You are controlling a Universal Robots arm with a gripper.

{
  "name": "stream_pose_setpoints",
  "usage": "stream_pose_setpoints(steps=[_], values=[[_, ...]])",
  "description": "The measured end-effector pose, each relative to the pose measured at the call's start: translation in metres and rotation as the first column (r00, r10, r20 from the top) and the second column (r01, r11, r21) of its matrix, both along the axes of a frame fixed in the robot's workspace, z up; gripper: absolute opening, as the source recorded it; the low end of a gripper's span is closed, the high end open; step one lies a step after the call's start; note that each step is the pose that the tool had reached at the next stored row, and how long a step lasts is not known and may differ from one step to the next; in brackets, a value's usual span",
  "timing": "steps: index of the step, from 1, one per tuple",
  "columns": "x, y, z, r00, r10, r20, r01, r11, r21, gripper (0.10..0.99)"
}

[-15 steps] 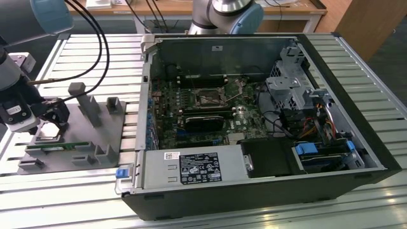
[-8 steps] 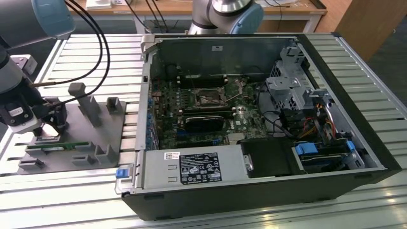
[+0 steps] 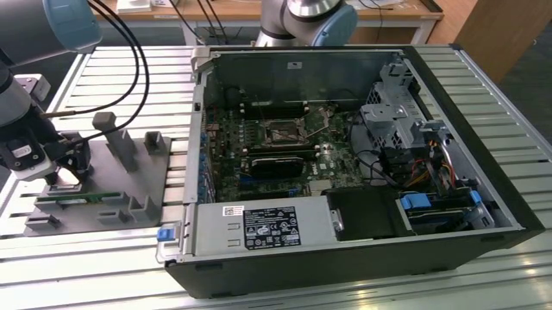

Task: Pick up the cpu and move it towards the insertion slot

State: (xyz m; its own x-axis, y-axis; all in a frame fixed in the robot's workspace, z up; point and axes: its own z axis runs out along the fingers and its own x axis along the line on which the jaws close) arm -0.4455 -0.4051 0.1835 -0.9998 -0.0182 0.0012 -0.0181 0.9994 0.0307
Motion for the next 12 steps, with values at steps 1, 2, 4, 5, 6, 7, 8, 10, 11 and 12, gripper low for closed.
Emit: stream_pose_setpoints(steps=[1, 2, 4, 5, 6, 7, 8, 10, 11, 12], values=[[0.0000, 0.0000, 0.0000, 1.0000, 0.000, 0.0000, 0.000, 1.0000, 0.000, 0.541], [0.0000, 0.0000, 0.0000, 1.0000, 0.000, 0.0000, 0.000, 1.0000, 0.000, 0.541], [0.0001, 0.0001, -0.0003, 1.0000, 0.000, 0.0007, 0.000, 1.0000, 0.001, 0.541], [0.0002, 0.0001, -0.0006, 1.0000, 0.000, 0.0016, 0.000, 1.0000, 0.001, 0.553], [0.0003, 0.0002, -0.0008, 1.0000, 0.000, 0.0019, 0.000, 1.0000, 0.001, 0.553], [0.0002, 0.0003, -0.0006, 1.0000, 0.000, 0.0011, 0.000, 1.0000, 0.001, 0.553], [0.0000, 0.0006, 0.0000, 1.0000, 0.000, 0.0001, 0.000, 1.0000, 0.000, 0.612], [0.0000, 0.0015, -0.0001, 1.0000, 0.000, 0.0003, 0.000, 1.0000, 0.000, 0.612], [0.0000, 0.0019, 0.0000, 1.0000, 0.000, 0.0002, 0.000, 1.0000, 0.000, 0.612], [0.0000, 0.0022, 0.0000, 1.0000, 0.000, 0.0002, 0.000, 1.0000, 0.000, 0.612]])
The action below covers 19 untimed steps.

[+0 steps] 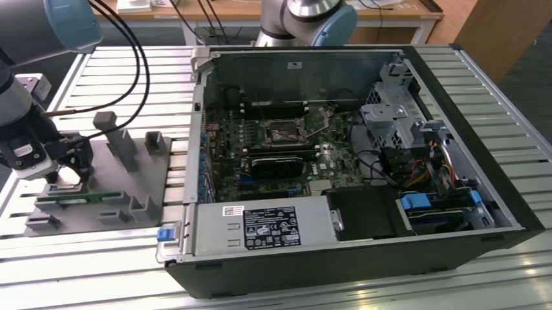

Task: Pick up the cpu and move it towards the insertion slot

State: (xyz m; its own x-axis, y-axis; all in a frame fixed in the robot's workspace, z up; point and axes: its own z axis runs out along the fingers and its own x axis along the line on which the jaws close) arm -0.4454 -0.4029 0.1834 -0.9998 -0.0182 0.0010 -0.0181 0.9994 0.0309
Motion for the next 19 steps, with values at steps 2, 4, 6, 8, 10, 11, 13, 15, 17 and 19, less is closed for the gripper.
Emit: stream_pose_setpoints(steps=[2, 4, 6, 8, 10, 11, 13, 15, 17, 19], values=[[0.0000, 0.0002, 0.0001, 1.0000, 0.000, -0.0002, 0.000, 1.0000, 0.000, 0.612], [0.0000, 0.0004, 0.0006, 1.0000, 0.000, -0.0004, 0.000, 1.0000, 0.000, 0.600], [0.0000, 0.0004, 0.0017, 1.0000, 0.000, -0.0001, 0.000, 1.0000, 0.001, 0.541], [0.0000, 0.0005, 0.0052, 1.0000, 0.000, -0.0002, 0.000, 1.0000, 0.001, 0.541], [0.0000, 0.0005, 0.0107, 1.0000, 0.000, -0.0001, 0.000, 1.0000, 0.001, 0.541], [0.0000, 0.0005, 0.0138, 1.0000, 0.000, -0.0002, 0.000, 1.0000, 0.001, 0.541], [0.0000, 0.0005, 0.0214, 1.0000, 0.000, 0.0000, 0.000, 1.0000, 0.001, 0.541], [0.0000, 0.0005, 0.0294, 1.0000, 0.000, 0.0000, 0.000, 1.0000, 0.001, 0.541], [0.0000, 0.0005, 0.0364, 1.0000, 0.000, -0.0001, 0.000, 1.0000, 0.001, 0.541], [0.0000, 0.0005, 0.0387, 1.0000, 0.000, 0.0000, 0.000, 1.0000, 0.001, 0.541]])
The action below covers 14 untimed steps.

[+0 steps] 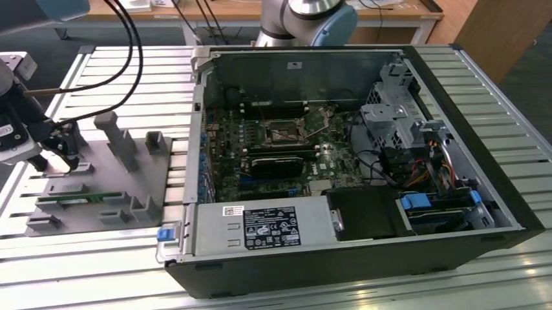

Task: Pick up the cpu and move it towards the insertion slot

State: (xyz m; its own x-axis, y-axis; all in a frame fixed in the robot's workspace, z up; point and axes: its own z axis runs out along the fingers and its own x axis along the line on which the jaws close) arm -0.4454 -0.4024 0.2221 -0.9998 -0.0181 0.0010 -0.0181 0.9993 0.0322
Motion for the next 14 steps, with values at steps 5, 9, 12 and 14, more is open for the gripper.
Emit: stream_pose_setpoints(steps=[5, 9, 12, 14], values=[[0.0000, 0.0000, 0.0000, 1.0000, 0.000, 0.0000, 0.000, 1.0000, 0.000, 0.541], [0.0000, 0.0000, 0.0027, 1.0000, 0.000, -0.0002, 0.000, 1.0000, 0.000, 0.541], [-0.0001, 0.0000, 0.0074, 1.0000, 0.000, -0.0002, 0.000, 1.0000, 0.000, 0.541], [-0.0002, 0.0000, 0.0108, 1.0000, 0.000, -0.0001, 0.000, 1.0000, 0.000, 0.541]])
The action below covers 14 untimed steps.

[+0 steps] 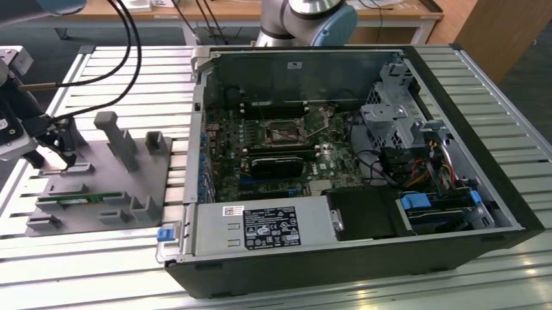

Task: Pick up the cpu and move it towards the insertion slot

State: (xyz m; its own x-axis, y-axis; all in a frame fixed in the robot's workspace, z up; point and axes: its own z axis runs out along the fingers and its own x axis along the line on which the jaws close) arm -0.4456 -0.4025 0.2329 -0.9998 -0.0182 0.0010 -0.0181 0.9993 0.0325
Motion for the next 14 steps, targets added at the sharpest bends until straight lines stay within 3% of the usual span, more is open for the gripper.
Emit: stream_pose_setpoints(steps=[6, 14], values=[[0.0000, 0.0002, 0.0094, 1.0000, 0.000, 0.0000, 0.000, 1.0000, 0.000, 0.541], [0.0000, 0.0010, 0.0308, 1.0000, 0.000, -0.0001, 0.000, 1.0000, 0.000, 0.541]])
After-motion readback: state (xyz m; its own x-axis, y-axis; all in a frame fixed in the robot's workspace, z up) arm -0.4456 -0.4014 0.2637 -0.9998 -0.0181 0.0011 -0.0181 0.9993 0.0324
